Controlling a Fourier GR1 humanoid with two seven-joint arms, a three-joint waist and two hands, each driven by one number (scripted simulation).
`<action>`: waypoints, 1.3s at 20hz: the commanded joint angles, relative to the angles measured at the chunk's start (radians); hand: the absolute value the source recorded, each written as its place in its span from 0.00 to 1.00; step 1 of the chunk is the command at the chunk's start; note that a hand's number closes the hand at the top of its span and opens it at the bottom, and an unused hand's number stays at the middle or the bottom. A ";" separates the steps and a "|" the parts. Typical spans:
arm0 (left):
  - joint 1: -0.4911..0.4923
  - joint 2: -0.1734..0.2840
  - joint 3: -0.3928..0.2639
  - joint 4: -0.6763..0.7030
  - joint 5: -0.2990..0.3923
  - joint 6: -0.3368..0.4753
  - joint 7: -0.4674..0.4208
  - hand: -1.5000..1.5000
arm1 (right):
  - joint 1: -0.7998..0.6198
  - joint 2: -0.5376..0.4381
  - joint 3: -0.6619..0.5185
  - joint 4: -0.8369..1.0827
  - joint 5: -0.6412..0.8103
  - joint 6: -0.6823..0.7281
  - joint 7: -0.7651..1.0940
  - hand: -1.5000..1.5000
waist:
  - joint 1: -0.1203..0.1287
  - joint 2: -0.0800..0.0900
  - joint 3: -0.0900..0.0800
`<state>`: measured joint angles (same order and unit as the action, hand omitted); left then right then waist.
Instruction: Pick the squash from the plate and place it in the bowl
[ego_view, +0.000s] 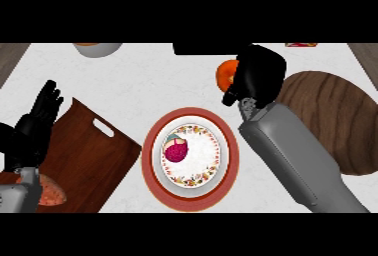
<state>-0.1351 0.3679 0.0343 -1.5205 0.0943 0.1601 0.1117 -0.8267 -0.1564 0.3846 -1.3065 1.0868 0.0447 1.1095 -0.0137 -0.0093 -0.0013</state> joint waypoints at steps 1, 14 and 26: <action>0.011 -0.004 -0.009 -0.027 -0.015 0.005 0.008 0.50 | -0.066 -0.001 -0.041 -0.112 0.101 0.020 0.190 1.00 | 0.002 -0.002 0.001; 0.010 -0.030 0.001 -0.038 -0.030 -0.004 0.003 0.50 | 0.133 -0.149 -0.376 -0.306 0.027 0.012 -0.068 1.00 | 0.009 0.008 0.002; -0.010 -0.046 0.038 0.037 -0.047 -0.054 -0.036 0.50 | 0.222 -0.208 -0.568 0.039 -0.063 -0.268 -0.406 1.00 | 0.020 0.013 0.002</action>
<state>-0.1262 0.3367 0.0683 -1.5323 0.0631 0.1134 0.1003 -0.5981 -0.3500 -0.1331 -1.4033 1.0469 -0.1278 0.7998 0.0038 0.0013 0.0004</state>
